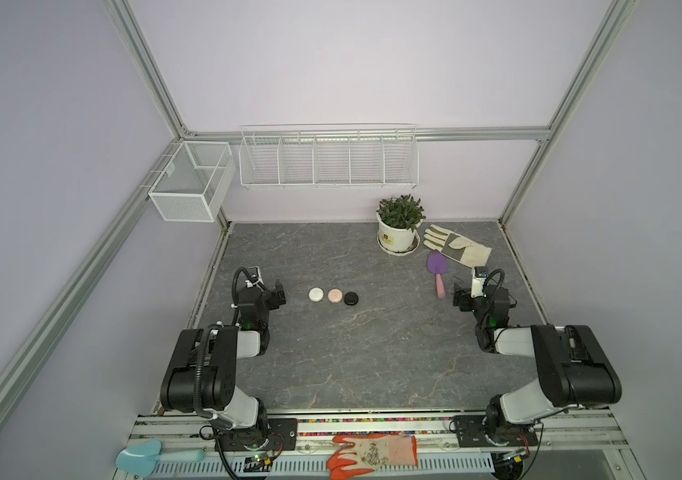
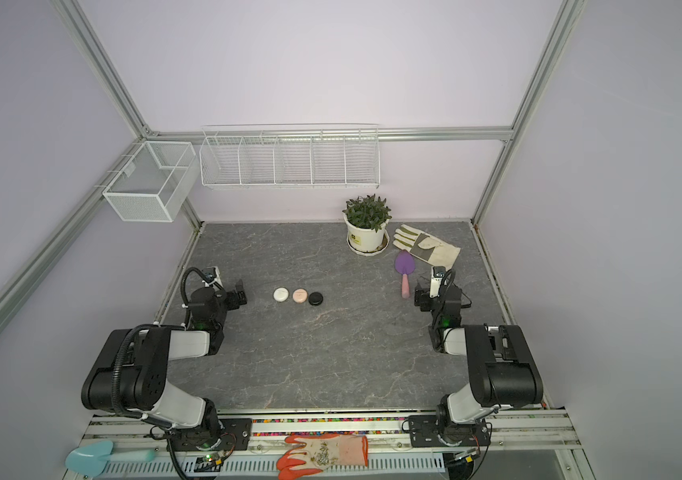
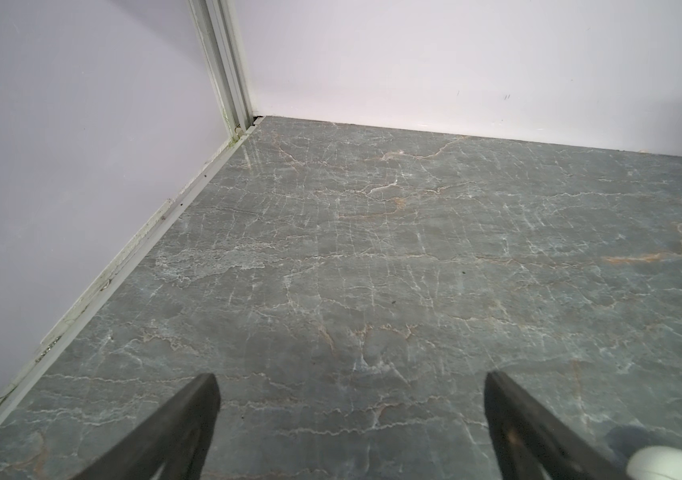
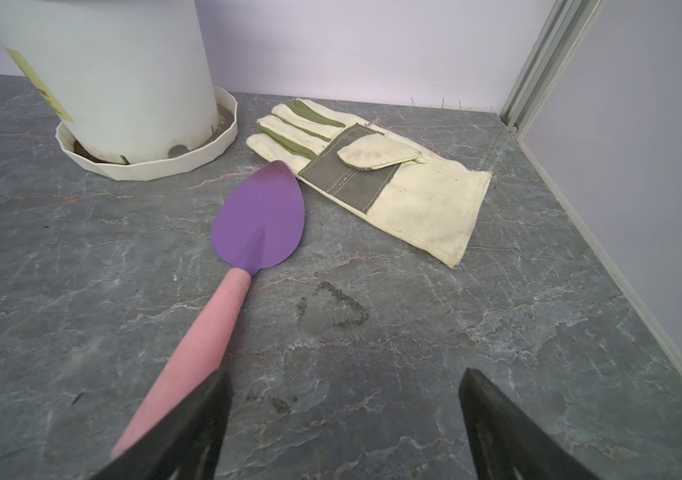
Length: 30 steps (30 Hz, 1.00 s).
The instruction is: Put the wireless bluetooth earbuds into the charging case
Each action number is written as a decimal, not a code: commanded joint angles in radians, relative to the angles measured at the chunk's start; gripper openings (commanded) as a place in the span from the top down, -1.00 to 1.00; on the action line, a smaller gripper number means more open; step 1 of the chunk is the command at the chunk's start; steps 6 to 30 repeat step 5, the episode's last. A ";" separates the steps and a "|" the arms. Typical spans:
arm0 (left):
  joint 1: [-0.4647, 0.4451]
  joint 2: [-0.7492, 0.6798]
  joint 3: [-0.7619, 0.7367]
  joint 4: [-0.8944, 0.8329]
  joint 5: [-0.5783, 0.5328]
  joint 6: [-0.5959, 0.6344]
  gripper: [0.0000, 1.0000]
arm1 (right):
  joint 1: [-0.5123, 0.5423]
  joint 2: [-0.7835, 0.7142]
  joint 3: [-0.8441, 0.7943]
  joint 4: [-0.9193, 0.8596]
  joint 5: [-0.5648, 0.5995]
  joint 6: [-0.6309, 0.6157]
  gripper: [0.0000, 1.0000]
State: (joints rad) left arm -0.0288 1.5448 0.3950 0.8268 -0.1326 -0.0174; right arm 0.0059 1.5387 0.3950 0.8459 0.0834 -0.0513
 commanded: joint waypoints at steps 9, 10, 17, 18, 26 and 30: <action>0.004 0.004 0.014 0.041 0.011 -0.003 -0.99 | -0.010 -0.001 0.009 -0.004 -0.023 0.013 -0.77; 0.004 0.004 0.014 0.041 0.011 -0.003 -0.99 | -0.010 -0.001 0.009 -0.004 -0.023 0.013 -0.77; 0.004 0.004 0.014 0.041 0.011 -0.003 -0.99 | -0.010 -0.001 0.009 -0.004 -0.023 0.013 -0.77; 0.004 0.004 0.014 0.041 0.011 -0.003 -0.99 | -0.010 -0.001 0.009 -0.004 -0.023 0.013 -0.77; 0.004 0.004 0.014 0.041 0.011 -0.003 -0.99 | -0.010 -0.001 0.009 -0.004 -0.023 0.013 -0.77; 0.004 0.004 0.014 0.041 0.011 -0.003 -0.99 | -0.010 -0.001 0.009 -0.004 -0.023 0.013 -0.77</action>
